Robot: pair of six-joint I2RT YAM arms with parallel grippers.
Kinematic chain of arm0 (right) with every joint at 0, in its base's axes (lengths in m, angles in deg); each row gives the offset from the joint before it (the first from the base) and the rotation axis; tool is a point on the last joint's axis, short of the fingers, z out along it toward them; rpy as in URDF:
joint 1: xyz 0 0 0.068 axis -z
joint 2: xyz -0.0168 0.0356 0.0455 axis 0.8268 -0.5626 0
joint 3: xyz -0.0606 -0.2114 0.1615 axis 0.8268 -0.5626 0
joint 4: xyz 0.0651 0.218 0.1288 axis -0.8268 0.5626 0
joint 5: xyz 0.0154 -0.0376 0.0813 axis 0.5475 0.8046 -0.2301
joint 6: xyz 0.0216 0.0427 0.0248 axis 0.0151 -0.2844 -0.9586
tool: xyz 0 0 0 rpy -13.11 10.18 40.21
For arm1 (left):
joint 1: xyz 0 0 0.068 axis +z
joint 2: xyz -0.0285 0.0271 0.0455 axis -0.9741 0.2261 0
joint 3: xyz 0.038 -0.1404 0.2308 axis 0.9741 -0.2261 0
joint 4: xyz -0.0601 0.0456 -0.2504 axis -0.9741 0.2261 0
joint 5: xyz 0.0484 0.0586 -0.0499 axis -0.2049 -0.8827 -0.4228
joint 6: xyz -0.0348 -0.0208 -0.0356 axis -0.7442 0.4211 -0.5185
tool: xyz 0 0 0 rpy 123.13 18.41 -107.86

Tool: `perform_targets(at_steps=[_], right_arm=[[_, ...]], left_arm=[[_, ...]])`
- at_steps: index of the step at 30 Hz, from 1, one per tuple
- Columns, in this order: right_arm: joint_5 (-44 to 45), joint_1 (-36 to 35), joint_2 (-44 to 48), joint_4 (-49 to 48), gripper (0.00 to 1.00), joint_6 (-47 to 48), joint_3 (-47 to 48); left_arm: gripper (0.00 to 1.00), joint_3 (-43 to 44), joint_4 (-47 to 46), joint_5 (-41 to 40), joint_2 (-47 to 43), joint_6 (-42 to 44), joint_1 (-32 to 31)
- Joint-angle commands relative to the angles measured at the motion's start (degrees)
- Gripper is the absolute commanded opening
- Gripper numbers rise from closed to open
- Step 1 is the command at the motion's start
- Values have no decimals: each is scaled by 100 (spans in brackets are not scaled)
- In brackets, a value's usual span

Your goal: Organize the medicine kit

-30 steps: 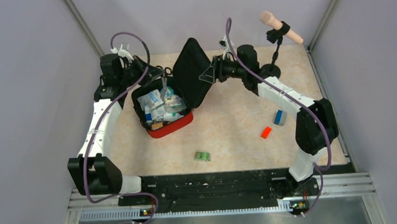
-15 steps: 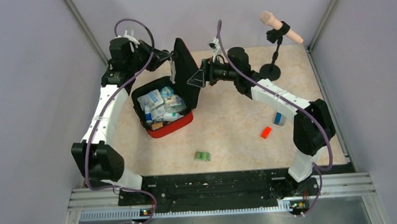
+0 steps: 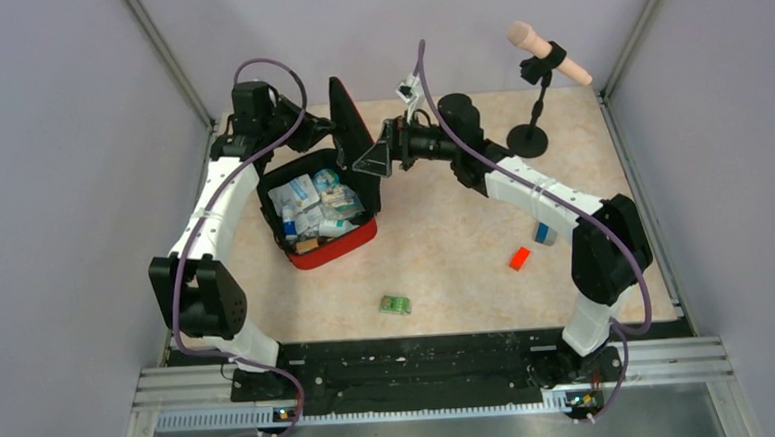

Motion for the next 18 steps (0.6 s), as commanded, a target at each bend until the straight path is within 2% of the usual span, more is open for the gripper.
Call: perform_targets(at_steps=[1, 11, 18], right_arm=[[-267, -186, 31, -376, 99, -59, 404], [-289, -235, -21, -533, 99, -344, 422], [-223, -239, -17, -510, 99, -349, 397]], left_arm=[[0, 204, -148, 1, 43, -33, -55], [0, 222, -141, -76, -140, 74, -69], [0, 219, 119, -77, -628, 84, -60]])
